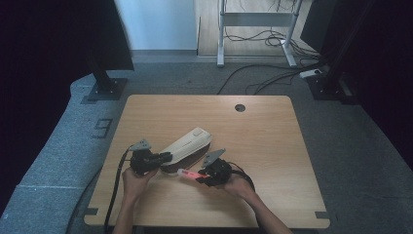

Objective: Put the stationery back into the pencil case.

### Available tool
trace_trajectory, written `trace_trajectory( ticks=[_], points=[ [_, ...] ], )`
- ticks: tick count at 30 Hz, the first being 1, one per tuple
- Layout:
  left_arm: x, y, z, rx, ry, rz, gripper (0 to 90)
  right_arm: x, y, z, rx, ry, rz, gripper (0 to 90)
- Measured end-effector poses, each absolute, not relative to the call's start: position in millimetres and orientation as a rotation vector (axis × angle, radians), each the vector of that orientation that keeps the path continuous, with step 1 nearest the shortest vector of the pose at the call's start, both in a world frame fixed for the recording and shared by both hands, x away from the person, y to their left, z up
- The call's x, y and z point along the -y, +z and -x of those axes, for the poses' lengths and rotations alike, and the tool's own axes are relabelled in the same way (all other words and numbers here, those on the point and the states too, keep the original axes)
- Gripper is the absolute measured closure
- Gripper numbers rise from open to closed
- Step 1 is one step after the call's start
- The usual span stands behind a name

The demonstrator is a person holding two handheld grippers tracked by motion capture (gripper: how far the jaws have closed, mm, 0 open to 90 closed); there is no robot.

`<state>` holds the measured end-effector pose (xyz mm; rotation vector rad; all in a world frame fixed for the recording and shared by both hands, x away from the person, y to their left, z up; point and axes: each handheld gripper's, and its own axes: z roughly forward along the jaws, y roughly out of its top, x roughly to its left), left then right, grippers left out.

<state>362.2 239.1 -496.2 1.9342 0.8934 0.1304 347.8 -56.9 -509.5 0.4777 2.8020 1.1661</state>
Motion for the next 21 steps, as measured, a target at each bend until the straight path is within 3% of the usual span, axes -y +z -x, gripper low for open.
trace_trajectory(
  ticks=[21],
  points=[
    [-239,-497,-362,-0.891,0.122,-1.933,79.7,23,-514,-387,-2.778,1.101,-0.480,65.8]
  ],
)
